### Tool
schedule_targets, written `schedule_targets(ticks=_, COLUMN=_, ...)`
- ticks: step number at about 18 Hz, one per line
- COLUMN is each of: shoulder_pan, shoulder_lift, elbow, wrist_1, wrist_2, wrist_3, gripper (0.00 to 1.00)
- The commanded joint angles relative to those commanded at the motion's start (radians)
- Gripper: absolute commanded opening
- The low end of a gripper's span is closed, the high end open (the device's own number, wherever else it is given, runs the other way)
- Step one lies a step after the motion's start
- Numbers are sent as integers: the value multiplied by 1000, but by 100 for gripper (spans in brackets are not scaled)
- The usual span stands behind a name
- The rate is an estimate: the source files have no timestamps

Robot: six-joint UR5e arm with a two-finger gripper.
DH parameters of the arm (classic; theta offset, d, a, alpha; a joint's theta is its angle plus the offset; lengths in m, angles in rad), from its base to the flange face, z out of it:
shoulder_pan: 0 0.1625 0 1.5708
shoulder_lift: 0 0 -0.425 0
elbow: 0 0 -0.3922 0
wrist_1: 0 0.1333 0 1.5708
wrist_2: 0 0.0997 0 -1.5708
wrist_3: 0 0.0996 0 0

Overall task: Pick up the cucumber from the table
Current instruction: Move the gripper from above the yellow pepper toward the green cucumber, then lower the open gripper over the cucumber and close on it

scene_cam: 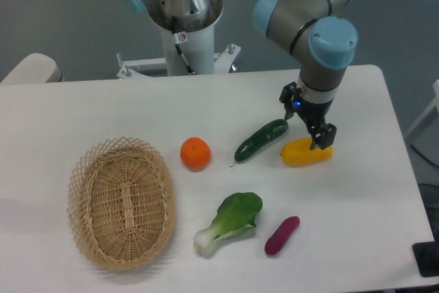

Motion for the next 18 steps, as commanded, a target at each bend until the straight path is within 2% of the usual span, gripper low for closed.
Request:
schedule_targets(ticks=2, shoulder_pan=-3, shoulder_lift=-3, elbow=-18, wrist_1=11, wrist_2=3, wrist_3=-62, gripper=100)
schedule_targets(ticks=8, shoulder_pan=-20, shoulder_lift=-8, elbow=-71, wrist_1=13, wrist_2=5, wrist_3=-96, gripper=100)
schedule_targets(ticks=14, shoulder_pan=-23, shoulder_lift=-2, elbow=-133, wrist_1=14, wrist_2=2, wrist_3=-79, gripper=100)
schedule_targets(ticks=18, shoulder_pan=-61, shoulder_lift=-6, elbow=-149, wrist_1=14, wrist_2=15, wrist_3=-65, gripper=100)
